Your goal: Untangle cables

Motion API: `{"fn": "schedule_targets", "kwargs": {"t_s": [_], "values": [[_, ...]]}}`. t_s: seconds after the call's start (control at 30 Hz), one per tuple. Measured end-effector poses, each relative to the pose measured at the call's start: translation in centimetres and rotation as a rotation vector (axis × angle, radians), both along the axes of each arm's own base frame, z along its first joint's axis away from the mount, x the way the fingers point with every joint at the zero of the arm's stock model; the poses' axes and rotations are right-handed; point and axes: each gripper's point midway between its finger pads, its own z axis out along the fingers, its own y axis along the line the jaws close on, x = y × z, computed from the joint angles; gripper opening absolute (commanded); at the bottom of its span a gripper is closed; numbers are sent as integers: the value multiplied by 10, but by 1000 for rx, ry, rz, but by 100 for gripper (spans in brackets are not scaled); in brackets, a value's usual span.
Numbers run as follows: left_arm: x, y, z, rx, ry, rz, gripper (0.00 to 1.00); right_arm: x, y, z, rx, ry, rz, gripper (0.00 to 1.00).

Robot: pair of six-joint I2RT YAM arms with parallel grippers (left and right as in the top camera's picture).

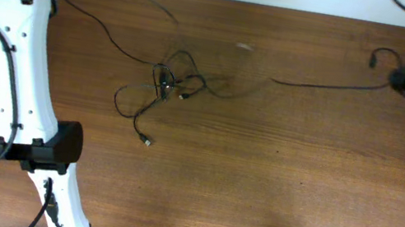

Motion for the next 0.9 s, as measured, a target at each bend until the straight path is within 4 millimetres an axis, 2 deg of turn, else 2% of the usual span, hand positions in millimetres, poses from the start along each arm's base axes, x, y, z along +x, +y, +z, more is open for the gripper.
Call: {"fn": "schedule_targets", "kwargs": {"t_s": [0.07,0.13,0.17,0.23,0.3,0.4,0.43,0.47,0.5,0.53,0.57,0.6,0.63,0.7,0.73,0.77,0.83,0.87,0.9], "values": [[0,25,5,7,-31,54,0,-8,-23,0,18,11,-43,4],[-5,55,9,15,-48,122,0,-17,-46,12,35,-20,-90,4],[-7,62,8,11,-49,134,0,-21,-48,18,49,-38,-83,4],[-6,64,8,-14,-60,125,0,-26,-47,29,73,-71,-54,4],[5,58,16,-37,-115,90,0,-28,-46,29,71,-68,-45,4],[25,50,36,-65,-228,29,0,-33,-67,28,61,-65,-108,4],[36,45,58,-81,-328,-20,0,-38,-80,28,57,-63,-149,4],[39,39,72,-94,-383,-52,0,-43,-94,27,55,-60,-191,4],[42,35,96,-103,-472,-83,0,-49,-107,27,56,-57,-233,4],[42,31,127,-113,-584,-115,0,-55,-119,25,56,-51,-274,4],[37,26,146,-121,-646,-133,0,-60,-127,24,58,-46,-301,4],[29,19,179,-125,-750,-163,0,-64,-135,21,64,-35,-326,4],[9,9,220,-124,-873,-196,0,-65,-144,15,73,-17,-349,4],[-26,-3,270,-101,-1017,-228,0,-63,-158,-1,83,31,-374,4],[-53,-11,299,-84,-1099,-241,0,-60,-167,-14,77,72,-390,4],[-77,-14,318,-62,-1154,-232,0,-57,-178,-29,72,120,-406,4],[-98,-10,330,-38,-1189,-195,0,-55,-196,-54,87,190,-442,4],[-102,-1,326,-33,-1173,-155,0,-57,-210,-70,102,229,-474,4],[-96,8,314,-39,-1131,-123,0,-59,-221,-84,126,262,-505,4]]}}
